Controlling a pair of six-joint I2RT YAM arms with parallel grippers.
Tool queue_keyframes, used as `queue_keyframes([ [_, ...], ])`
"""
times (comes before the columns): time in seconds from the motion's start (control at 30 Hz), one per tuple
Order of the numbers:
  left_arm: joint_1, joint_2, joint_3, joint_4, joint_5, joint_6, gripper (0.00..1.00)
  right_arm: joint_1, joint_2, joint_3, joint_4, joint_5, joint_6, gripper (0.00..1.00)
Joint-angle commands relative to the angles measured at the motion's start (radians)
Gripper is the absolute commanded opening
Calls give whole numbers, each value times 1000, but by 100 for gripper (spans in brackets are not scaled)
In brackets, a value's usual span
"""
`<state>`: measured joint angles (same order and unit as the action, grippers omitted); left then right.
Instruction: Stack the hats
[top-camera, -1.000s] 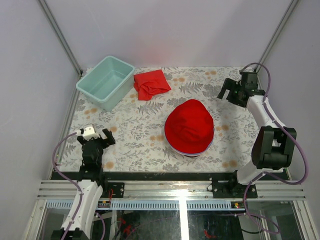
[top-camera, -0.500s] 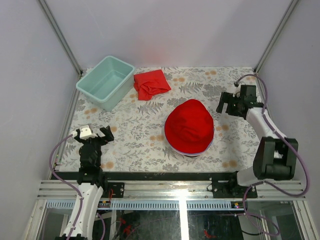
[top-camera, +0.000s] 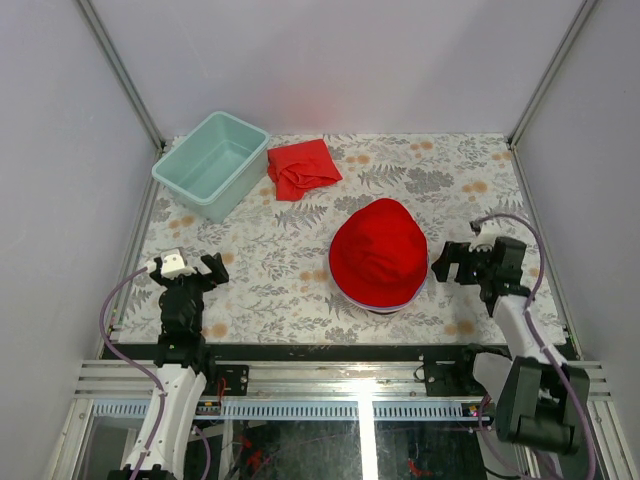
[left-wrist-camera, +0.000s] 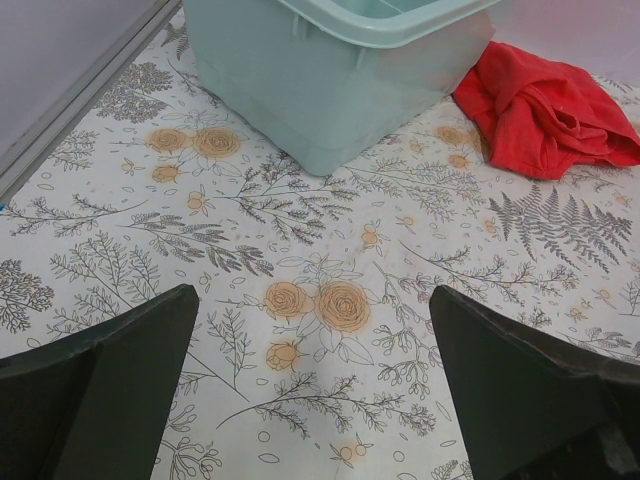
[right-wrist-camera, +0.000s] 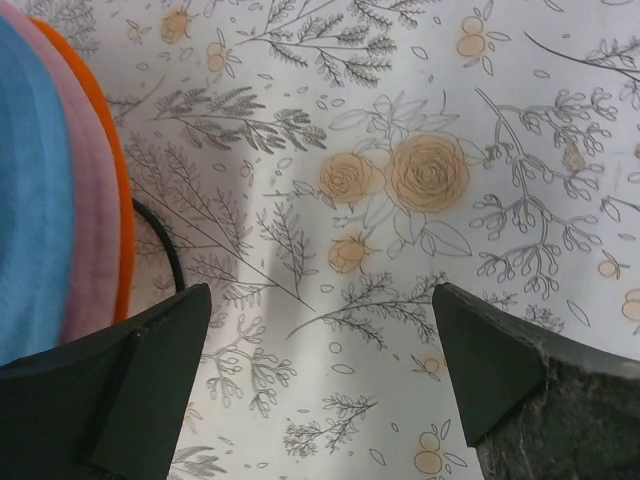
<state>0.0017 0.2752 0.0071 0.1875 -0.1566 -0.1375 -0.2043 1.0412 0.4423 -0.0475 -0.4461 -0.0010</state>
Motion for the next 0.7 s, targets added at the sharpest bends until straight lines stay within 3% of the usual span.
queue_keyframes([
  [0.0, 4, -1, -96, 82, 2, 10, 100, 1, -169, -201, 274, 55, -28, 99],
  [0.1, 4, 0, -96, 81, 1, 10, 100, 1, -384, -370, 374, 125, 3, 99],
  [0.3, 4, -1, -96, 83, 3, 10, 100, 1, -826, -539, 296, 202, 35, 99],
  [0.37, 4, -1, -96, 84, 1, 10, 100, 2, -1017, -562, 176, 269, 53, 99],
  [0.4, 3, -2, -95, 82, 2, 10, 100, 2, -1034, -560, 173, 303, 70, 99],
  [0.47, 4, -1, -96, 83, 1, 10, 100, 2, -911, -538, 227, 366, 93, 99],
  [0.53, 3, -2, -96, 83, 3, 9, 100, 2, -783, -521, 284, 325, 71, 99],
  [0.67, 3, -1, -96, 83, 1, 10, 100, 2, -846, -532, 253, 301, 64, 99],
])
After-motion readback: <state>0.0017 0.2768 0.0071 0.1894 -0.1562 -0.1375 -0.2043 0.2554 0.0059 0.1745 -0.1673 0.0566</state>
